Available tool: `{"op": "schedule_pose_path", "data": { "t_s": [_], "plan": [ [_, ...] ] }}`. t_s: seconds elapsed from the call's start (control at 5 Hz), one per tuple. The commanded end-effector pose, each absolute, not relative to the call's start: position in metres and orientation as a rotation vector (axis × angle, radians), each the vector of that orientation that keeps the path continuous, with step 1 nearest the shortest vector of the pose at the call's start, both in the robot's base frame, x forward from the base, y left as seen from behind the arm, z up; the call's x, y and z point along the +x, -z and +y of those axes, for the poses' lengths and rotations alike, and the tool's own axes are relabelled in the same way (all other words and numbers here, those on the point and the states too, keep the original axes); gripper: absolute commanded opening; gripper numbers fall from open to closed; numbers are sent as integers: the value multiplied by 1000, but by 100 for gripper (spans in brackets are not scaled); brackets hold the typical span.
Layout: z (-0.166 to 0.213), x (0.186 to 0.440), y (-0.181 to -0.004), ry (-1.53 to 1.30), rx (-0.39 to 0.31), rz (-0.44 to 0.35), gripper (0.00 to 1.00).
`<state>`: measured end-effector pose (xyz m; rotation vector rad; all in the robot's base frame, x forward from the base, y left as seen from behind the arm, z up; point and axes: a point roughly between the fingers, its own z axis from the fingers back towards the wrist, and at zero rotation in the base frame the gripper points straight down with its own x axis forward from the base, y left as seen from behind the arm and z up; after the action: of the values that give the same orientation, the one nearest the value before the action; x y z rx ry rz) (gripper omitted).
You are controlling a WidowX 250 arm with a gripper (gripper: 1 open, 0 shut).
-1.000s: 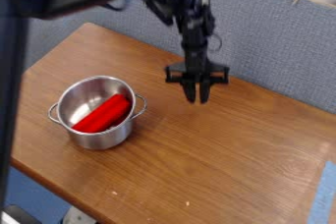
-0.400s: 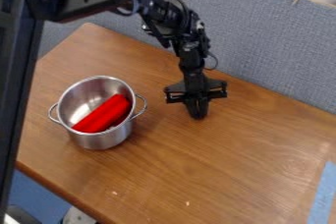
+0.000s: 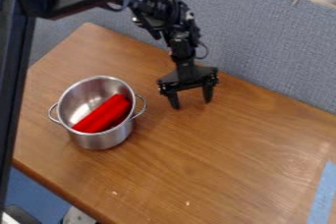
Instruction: Put the red object in the metal pot
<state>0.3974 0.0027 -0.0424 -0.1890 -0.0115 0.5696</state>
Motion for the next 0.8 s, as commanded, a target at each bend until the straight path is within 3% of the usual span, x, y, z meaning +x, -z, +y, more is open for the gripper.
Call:
{"op": "schedule_pose_path", "data": {
  "t_s": [0.0, 0.2, 0.4, 0.6],
  "plan": [
    [-32, 405, 34, -415, -202, -48, 100],
    [-10, 380, 36, -465, -178, -39, 100],
    [21, 348, 21, -545, -167, -68, 100],
    [25, 311, 11, -407, -184, -97, 100]
  ]
}}
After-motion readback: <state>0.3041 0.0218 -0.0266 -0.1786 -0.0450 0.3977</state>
